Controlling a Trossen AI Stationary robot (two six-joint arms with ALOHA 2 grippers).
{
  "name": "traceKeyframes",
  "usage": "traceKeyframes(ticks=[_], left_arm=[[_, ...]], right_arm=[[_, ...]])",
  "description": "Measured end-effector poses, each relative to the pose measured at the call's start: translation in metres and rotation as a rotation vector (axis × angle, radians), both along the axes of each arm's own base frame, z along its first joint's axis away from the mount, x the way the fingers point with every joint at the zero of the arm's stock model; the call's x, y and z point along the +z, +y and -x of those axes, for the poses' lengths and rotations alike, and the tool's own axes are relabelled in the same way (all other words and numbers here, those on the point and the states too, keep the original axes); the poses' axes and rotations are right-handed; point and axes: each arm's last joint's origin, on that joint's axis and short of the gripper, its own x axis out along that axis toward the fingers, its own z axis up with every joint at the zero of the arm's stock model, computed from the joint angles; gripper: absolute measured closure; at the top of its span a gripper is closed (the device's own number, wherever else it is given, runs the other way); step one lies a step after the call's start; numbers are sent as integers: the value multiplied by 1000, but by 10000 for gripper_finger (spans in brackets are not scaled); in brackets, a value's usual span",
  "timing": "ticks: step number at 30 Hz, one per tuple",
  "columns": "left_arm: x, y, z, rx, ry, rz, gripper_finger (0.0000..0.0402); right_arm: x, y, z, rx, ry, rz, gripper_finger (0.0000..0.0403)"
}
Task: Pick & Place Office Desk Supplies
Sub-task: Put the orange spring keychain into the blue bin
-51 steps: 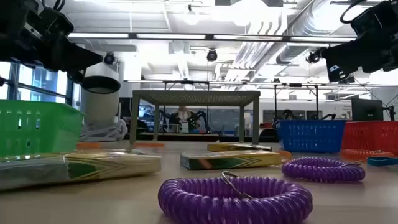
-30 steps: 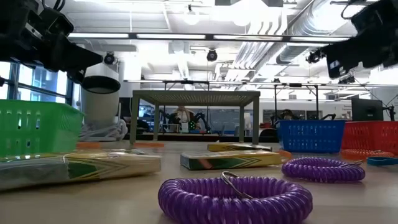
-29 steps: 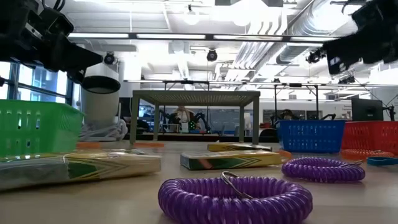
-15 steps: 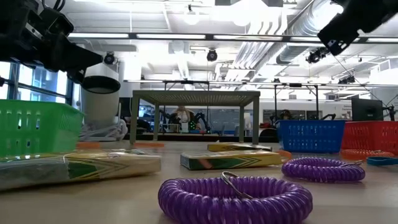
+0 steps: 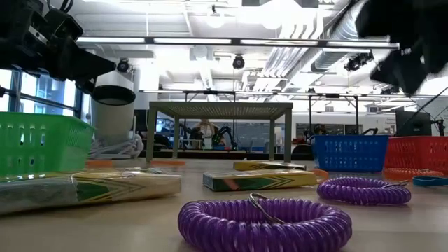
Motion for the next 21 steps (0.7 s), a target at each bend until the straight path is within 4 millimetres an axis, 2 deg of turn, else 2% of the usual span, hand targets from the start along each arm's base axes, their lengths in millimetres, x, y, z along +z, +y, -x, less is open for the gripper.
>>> traceKeyframes(ticks=[11, 15, 21], left_arm=[[0, 0, 0, 0, 0, 2, 401], [0, 0, 0, 0, 0, 2, 401], [0, 0, 0, 0, 1, 2, 401]], right_arm=[[-45, 28, -21, 268, 114, 193, 251], [-60, 34, -26, 289, 146, 278, 259], [-80, 39, -35, 305, 188, 295, 266]])
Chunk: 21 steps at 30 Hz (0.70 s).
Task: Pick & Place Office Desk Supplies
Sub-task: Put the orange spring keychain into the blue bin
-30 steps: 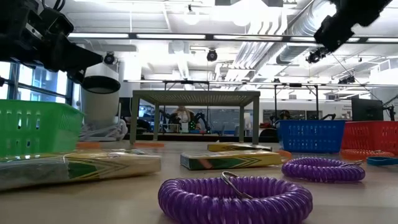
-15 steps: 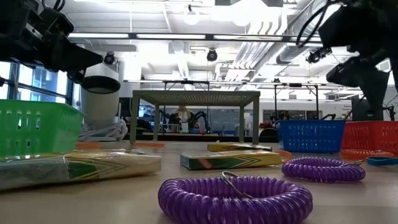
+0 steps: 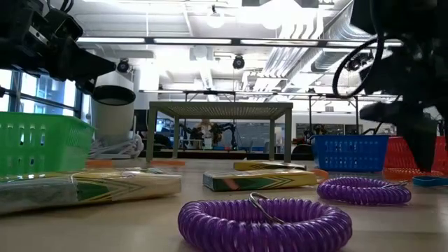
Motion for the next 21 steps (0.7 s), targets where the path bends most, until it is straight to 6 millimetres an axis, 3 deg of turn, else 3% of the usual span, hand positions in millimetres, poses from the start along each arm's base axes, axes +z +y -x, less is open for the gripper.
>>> traceKeyframes(ticks=[14, 17, 21], left_arm=[[0, 0, 0, -2, 1, 0, 401], [0, 0, 0, -2, 1, 0, 401], [0, 0, 0, -2, 1, 0, 401]], right_arm=[[-22, 1, -6, 115, 66, 83, 269], [-22, 1, -6, 114, 65, 87, 290], [-23, 1, -6, 112, 60, 98, 352]])
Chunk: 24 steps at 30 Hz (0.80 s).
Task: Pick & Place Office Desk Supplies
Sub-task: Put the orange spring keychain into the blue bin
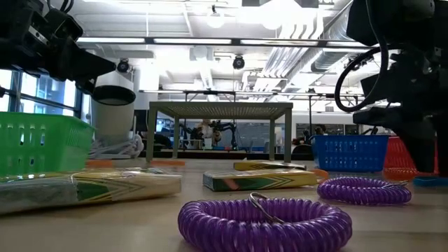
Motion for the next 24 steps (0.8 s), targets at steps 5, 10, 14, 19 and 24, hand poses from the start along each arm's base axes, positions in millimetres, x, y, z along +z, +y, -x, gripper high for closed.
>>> traceKeyframes(ticks=[5, 10, 14, 19, 24], left_arm=[[0, 0, 0, 0, 0, 0, 401], [0, 0, 0, -2, 0, 0, 401], [0, -2, 0, -54, -1, 17, 401], [0, -2, 0, -72, -1, 21, 401], [0, -2, 0, -72, -1, 23, 401]], right_arm=[[0, 2, 0, 2, -4, 6, 391], [10, 11, -6, 24, 2, 24, 397], [30, 23, -16, 8, 7, -5, 399], [57, 35, -22, 4, 22, -5, 399], [88, 39, -29, 1, 14, 39, 399]])
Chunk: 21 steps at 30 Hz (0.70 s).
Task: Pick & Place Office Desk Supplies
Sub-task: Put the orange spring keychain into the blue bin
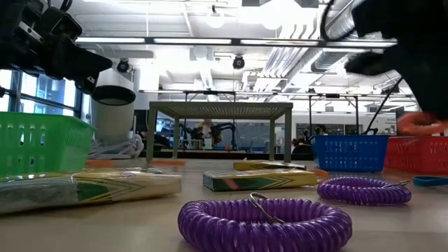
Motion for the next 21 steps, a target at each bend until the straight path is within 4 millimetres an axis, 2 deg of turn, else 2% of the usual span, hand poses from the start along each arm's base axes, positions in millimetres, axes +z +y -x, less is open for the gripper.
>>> traceKeyframes(ticks=[4, 9, 14, 21], left_arm=[[0, 0, 0, -1, 0, 0, 401], [0, 0, 0, -1, 0, 0, 401], [0, 0, 0, -3, 0, 0, 401], [0, 0, 0, -3, 0, 0, 401]], right_arm=[[24, -5, -4, -10, 10, 53, 399], [46, -27, -11, -22, 47, 108, 399], [56, -59, -17, -38, 70, 121, 399], [69, -116, -21, -125, -3, 105, 399]])
